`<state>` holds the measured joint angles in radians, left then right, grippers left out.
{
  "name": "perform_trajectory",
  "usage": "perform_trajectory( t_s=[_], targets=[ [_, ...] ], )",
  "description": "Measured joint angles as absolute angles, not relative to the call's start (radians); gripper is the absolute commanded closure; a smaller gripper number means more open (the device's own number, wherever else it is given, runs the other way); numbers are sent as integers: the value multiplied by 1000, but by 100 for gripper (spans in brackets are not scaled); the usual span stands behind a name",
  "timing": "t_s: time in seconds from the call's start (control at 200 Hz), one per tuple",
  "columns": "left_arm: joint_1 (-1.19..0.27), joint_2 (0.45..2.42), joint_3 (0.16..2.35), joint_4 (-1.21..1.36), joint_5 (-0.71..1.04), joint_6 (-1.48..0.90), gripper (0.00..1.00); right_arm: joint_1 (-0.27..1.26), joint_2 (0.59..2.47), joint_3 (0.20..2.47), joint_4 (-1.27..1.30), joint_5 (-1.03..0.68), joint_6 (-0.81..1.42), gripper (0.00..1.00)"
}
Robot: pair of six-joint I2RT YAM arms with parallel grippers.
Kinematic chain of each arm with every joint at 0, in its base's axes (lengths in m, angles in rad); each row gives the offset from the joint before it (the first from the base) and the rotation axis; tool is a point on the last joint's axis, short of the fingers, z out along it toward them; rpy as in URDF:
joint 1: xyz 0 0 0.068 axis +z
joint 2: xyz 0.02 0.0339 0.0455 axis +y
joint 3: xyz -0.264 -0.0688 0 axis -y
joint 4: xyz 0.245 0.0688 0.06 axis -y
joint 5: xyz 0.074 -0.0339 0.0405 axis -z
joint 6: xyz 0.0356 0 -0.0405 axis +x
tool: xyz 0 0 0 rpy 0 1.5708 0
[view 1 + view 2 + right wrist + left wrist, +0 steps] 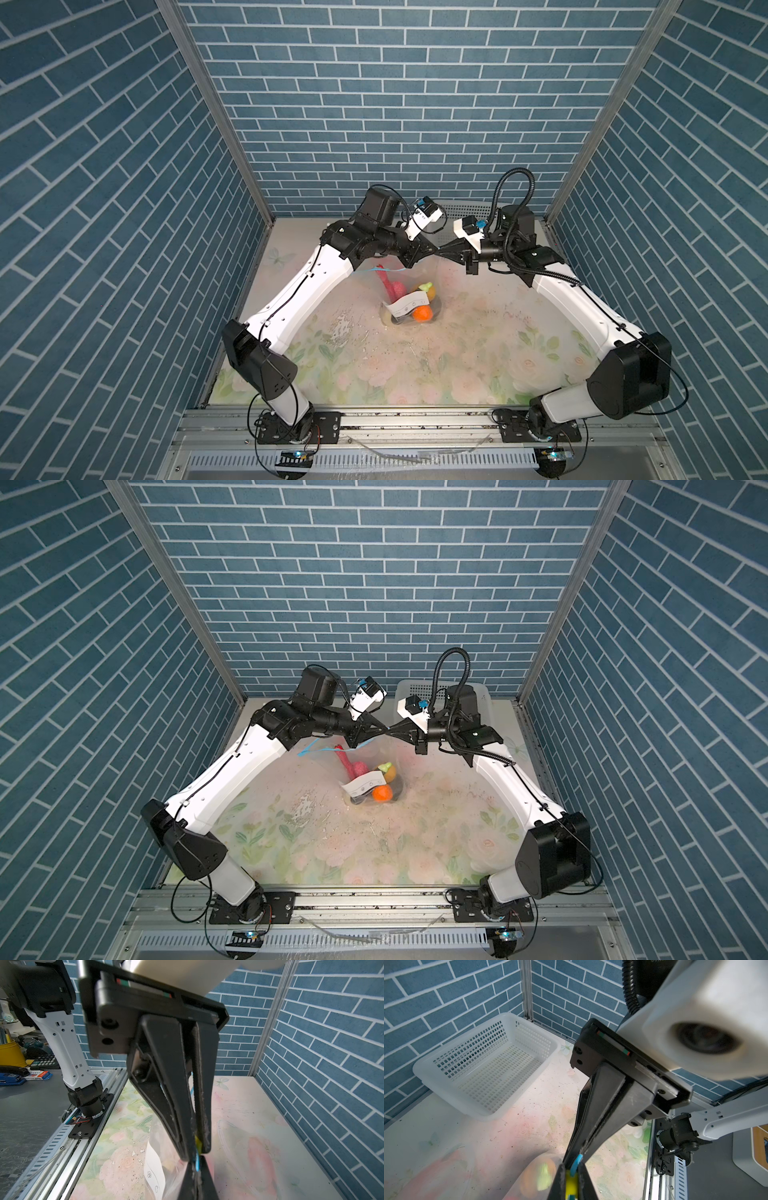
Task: Place the food in the zip-top bag and seal the zipper
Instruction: 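Pinch the blue zipper with the left gripper next to the right gripper's slider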
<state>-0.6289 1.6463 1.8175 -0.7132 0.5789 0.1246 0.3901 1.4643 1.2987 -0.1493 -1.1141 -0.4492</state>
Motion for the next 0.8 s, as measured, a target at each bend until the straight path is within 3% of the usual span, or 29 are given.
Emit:
perform_trajectory(
  t_s=[0.8],
  targets=[
    [-633,1550,1701,-677,471,144,92,390,1464,1299,-149,-1118,-442,100]
  ],
)
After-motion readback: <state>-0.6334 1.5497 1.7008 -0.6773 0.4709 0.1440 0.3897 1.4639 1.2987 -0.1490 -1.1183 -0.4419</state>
